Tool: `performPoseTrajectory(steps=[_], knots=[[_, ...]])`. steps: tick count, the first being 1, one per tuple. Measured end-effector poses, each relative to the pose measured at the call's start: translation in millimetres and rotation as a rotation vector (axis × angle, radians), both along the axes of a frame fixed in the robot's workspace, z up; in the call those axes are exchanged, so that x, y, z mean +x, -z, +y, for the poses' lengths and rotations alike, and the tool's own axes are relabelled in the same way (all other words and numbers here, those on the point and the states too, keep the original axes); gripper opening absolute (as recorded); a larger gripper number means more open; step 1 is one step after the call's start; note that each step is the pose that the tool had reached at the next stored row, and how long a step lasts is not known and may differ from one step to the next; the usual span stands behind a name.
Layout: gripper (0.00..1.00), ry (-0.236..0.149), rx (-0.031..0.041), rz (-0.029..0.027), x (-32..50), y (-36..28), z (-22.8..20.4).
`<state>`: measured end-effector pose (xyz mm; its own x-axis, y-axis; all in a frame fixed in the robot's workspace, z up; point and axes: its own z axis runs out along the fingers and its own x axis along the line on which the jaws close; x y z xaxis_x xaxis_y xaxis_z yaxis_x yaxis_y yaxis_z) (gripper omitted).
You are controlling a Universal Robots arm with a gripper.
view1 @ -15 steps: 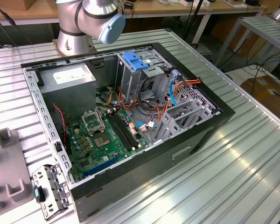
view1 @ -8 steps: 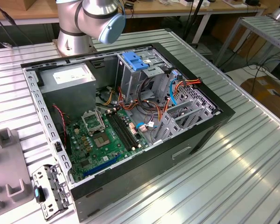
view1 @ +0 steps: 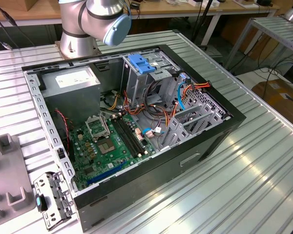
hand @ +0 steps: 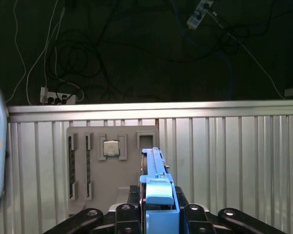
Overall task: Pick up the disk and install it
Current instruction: 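Pick up the disk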
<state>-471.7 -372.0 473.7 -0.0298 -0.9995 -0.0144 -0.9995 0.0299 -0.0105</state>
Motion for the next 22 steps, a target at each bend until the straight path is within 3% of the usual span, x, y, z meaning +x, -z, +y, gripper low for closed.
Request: performPoseTrajectory(steps=[22], knots=[[0.37, -0.004, 0.0000, -0.0009, 0.0, -18.3, 0.0]])
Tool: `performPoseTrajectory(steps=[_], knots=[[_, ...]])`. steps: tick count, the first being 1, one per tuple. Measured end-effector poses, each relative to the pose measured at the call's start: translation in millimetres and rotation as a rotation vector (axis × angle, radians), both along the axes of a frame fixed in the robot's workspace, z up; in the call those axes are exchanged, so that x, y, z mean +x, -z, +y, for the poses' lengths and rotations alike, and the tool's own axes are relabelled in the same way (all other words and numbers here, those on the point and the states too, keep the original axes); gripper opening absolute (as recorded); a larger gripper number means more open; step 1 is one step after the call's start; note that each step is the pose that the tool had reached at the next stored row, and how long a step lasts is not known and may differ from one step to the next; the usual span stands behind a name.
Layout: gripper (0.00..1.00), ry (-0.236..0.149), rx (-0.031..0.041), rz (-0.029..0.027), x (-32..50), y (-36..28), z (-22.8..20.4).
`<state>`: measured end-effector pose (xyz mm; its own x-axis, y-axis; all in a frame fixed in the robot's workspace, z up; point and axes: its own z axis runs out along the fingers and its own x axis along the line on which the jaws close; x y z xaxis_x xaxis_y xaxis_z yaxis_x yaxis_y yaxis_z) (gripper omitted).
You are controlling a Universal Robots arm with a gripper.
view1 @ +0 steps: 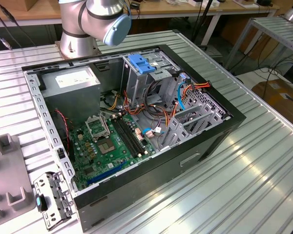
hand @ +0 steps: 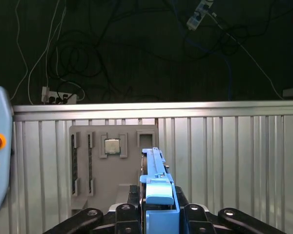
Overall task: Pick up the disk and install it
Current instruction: 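Pick up the disk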
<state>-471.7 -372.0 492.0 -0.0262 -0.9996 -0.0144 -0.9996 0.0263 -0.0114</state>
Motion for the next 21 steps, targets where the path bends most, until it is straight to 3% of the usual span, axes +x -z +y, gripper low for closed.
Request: performPoseTrajectory(steps=[21], knots=[[0.37, -0.001, 0.0000, 0.0000, 0.0, -19.3, 0.0]])
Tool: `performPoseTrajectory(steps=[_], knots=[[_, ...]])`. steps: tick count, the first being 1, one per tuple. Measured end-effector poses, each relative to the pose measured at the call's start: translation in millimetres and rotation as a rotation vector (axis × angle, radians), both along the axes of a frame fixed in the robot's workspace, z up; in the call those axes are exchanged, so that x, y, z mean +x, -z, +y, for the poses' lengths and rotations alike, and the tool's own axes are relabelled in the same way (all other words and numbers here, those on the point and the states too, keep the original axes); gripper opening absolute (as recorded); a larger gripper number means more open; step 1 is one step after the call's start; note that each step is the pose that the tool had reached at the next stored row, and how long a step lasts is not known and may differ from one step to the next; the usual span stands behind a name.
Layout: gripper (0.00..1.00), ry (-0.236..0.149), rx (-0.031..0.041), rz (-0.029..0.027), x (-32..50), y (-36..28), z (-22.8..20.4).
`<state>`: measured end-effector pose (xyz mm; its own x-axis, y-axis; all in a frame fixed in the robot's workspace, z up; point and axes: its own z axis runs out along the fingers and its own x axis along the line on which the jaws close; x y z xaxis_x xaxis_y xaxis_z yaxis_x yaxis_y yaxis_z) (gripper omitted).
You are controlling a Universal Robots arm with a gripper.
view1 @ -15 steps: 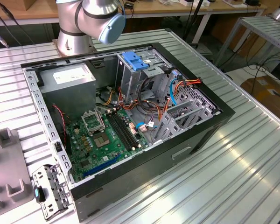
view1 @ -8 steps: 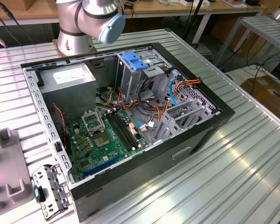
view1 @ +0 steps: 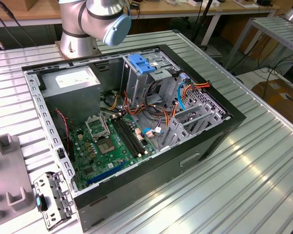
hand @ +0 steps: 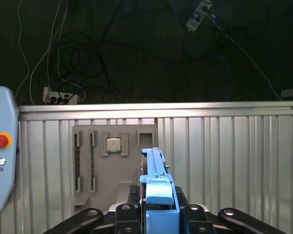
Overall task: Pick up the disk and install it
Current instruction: 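Pick up the disk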
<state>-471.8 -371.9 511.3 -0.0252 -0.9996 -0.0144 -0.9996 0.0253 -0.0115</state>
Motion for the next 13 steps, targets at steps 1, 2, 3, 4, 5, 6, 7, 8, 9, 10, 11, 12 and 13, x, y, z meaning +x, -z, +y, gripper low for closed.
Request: performPoseTrajectory(steps=[1, 2, 3, 4, 5, 6, 7, 8, 9, 10, 11, 12, 13], knots=[[0.37, 0.000, 0.0000, 0.0000, 0.0, -0.5, 0.0], [0.37, 0.000, 0.0000, 0.0000, 0.0, -0.9, 0.0], [0.37, 0.000, 0.0000, 0.0000, 0.0, -1.2, 0.0], [0.37, 0.000, 0.0001, -0.0001, 0.0, -1.2, 0.0], [0.37, 0.000, 0.0001, -0.0001, 0.0, -1.2, 0.0], [0.37, 0.000, 0.0000, -0.0001, 0.0, -1.3, 0.0], [0.37, 0.000, -0.0001, 0.0001, 0.0, -1.5, 0.0], [0.37, 0.000, 0.0000, -0.0001, 0.0, -1.4, 0.0], [0.37, 0.000, 0.0000, 0.0000, 0.0, -1.5, 0.0], [0.37, 0.000, 0.0000, 0.0000, 0.0, -1.6, 0.0], [0.37, 0.000, 0.0000, 0.0000, 0.0, -1.6, 0.0], [0.37, 0.000, 0.0001, -0.0003, 0.2, -1.5, 0.0], [0.37, 0.000, 0.0000, -0.0001, 0.5, -1.6, 0.1]])
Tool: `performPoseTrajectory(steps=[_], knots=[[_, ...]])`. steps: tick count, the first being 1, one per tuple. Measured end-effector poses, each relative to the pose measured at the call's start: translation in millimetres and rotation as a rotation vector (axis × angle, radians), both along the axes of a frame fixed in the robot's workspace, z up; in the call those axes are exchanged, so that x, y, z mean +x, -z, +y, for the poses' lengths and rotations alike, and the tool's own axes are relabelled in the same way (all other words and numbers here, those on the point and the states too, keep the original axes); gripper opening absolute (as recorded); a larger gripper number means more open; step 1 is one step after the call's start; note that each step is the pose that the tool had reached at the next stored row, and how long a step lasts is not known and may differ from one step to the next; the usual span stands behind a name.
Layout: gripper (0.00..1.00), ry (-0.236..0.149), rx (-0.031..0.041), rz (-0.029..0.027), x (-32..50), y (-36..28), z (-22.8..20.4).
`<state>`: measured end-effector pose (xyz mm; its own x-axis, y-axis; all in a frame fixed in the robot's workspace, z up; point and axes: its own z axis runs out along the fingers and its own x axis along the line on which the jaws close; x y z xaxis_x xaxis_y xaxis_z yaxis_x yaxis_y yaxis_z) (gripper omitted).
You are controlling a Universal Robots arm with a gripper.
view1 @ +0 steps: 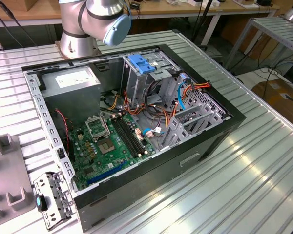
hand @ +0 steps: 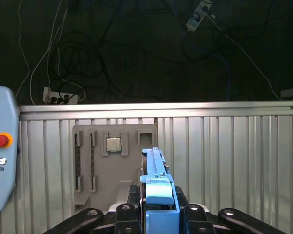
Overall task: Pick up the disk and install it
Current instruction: 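Pick up the disk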
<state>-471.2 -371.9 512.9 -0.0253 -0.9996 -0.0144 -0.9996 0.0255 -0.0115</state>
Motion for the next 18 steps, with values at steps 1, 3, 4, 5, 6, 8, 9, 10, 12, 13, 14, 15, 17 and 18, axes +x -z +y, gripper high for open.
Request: performPoseTrajectory(steps=[1, 3, 4, 5, 6, 8, 9, 10, 12, 13, 14, 15, 17, 18], knots=[[0.37, 0.000, 0.0000, 0.0000, 0.3, 0.0, 0.0], [0.37, 0.000, 0.0000, 0.0000, 1.7, 0.0, -0.1], [0.37, 0.000, 0.0000, 0.0000, 2.5, 0.0, -0.1], [0.37, 0.000, 0.0000, 0.0001, 3.3, 0.0, -0.1], [0.37, 0.000, 0.0000, 0.0001, 4.0, 0.0, -0.1], [0.37, 0.000, 0.0000, 0.0000, 5.7, 0.0, -0.1], [0.37, 0.000, 0.0000, 0.0000, 7.1, 0.0, -0.1], [0.37, 0.000, -0.0001, 0.0001, 7.9, 0.0, -0.1], [0.37, 0.000, 0.0000, 0.0000, 10.5, 0.0, -0.1], [0.37, 0.000, 0.0000, 0.0001, 11.3, 0.0, -0.1], [0.37, 0.000, 0.0000, 0.0000, 12.1, 0.0, -0.1], [0.37, 0.000, 0.0000, 0.0001, 12.8, 0.0, -0.1], [0.37, 0.000, 0.0000, 0.0001, 14.0, 0.0, -0.1], [0.37, 0.000, 0.0000, 0.0001, 14.6, 0.0, -0.1]])
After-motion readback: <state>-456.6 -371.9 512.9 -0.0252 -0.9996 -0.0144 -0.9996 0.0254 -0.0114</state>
